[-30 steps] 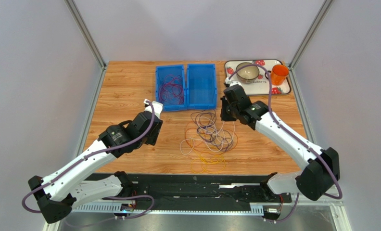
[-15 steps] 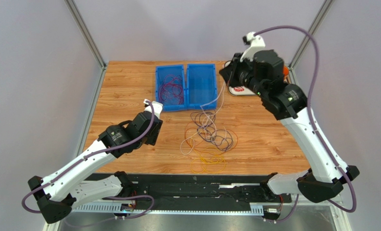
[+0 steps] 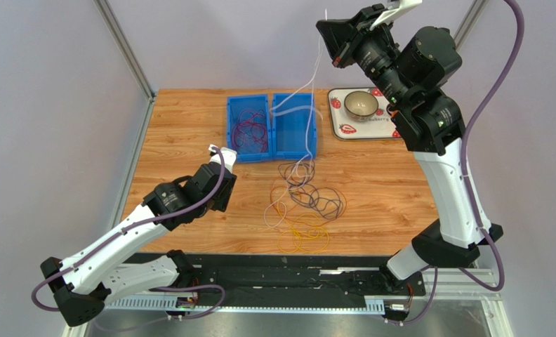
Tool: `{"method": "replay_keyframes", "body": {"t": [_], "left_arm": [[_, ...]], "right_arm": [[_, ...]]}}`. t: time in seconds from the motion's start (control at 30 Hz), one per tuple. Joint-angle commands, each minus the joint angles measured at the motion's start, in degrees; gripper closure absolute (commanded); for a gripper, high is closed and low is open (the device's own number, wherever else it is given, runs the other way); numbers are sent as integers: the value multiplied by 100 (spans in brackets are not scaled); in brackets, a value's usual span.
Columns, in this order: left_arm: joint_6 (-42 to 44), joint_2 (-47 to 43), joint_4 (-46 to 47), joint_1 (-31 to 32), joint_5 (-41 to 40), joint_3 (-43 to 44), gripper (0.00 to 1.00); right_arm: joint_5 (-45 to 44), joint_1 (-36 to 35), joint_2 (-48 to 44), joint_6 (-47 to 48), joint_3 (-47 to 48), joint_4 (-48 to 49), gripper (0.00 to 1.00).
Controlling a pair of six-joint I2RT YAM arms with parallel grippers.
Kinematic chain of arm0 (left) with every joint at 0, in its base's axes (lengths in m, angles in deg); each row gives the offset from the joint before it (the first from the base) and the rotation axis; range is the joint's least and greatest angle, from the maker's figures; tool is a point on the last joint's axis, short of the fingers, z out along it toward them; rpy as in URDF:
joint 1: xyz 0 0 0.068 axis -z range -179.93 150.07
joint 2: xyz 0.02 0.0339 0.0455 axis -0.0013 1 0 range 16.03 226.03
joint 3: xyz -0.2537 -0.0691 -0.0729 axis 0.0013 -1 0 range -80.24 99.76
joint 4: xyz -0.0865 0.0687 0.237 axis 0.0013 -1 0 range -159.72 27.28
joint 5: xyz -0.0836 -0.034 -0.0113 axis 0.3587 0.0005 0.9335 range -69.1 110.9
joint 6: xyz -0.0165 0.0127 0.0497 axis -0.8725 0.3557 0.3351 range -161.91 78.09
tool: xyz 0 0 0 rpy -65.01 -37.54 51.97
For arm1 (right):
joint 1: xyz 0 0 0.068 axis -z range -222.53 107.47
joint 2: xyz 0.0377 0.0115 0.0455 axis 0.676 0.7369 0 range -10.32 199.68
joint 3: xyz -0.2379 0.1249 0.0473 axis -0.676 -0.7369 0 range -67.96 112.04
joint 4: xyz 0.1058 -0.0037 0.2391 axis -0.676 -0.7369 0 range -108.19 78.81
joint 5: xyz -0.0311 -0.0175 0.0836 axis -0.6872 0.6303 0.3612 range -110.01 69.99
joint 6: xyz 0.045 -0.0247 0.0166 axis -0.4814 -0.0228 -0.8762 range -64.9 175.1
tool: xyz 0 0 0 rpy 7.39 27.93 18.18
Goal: Untangle the cables
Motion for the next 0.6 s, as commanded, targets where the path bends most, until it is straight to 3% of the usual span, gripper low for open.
{"method": "replay_keyframes", "body": {"t": [0.0, 0.57], "left_arm": [[30, -57, 9, -15, -77, 54, 46], [30, 23, 9, -15, -86, 45, 46]], "right_arm": [[-256, 0, 63, 336, 70, 1460, 100], [-416, 26, 1566, 1425, 553, 2570, 100]]}}
